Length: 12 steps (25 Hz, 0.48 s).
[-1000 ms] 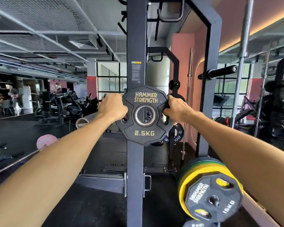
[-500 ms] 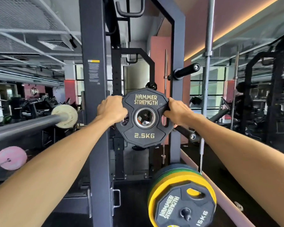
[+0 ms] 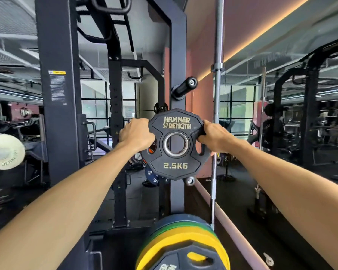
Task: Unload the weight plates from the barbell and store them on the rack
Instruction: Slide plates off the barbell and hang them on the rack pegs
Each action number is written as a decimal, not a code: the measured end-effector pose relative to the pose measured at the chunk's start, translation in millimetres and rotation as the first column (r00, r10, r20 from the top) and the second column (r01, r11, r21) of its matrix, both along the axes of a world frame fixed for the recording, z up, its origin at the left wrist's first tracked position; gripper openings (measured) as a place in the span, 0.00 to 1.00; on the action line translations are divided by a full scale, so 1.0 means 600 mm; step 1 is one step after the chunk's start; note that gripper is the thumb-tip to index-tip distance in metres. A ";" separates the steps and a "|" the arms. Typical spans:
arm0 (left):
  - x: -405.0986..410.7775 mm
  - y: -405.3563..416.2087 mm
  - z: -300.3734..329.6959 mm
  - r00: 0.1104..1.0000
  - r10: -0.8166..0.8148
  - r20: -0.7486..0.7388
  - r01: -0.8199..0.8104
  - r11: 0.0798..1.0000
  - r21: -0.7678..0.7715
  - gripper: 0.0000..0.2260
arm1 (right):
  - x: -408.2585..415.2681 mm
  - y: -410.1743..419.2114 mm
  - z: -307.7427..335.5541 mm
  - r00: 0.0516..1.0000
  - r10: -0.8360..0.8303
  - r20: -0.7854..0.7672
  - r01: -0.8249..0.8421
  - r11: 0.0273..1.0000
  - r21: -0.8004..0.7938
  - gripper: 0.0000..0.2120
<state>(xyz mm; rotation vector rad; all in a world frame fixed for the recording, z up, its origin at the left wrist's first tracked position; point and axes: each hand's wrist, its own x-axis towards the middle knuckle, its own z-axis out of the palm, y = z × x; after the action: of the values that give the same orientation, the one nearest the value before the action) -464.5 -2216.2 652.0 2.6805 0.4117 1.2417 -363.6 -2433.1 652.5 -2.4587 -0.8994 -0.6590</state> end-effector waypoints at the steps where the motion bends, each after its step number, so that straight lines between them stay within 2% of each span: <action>1: 0.014 -0.017 0.000 1.000 0.003 -0.002 -0.003 1.000 -0.008 0.05 | 0.017 -0.016 0.004 1.000 0.008 -0.002 -0.008 1.000 -0.009 0.07; 6: 0.060 -0.084 0.039 0.998 0.055 0.023 -0.054 0.998 -0.013 0.05 | 0.086 -0.076 0.047 0.997 0.076 0.007 -0.076 0.997 -0.010 0.06; 9: 0.070 -0.102 0.088 0.996 0.067 0.052 -0.067 0.998 -0.002 0.09 | 0.104 -0.089 0.098 0.993 0.082 0.083 -0.083 0.996 0.010 0.08; 12: 0.082 -0.108 0.150 0.994 0.057 0.096 -0.059 0.998 0.018 0.05 | 0.118 -0.093 0.156 0.984 0.090 0.153 -0.097 0.994 0.040 0.10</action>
<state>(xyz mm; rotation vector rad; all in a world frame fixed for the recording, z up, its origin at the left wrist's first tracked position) -415.2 -2280.9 742.0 2.6304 0.4687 1.3912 -292.5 -2489.0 746.4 -2.3335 -1.0379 -0.8320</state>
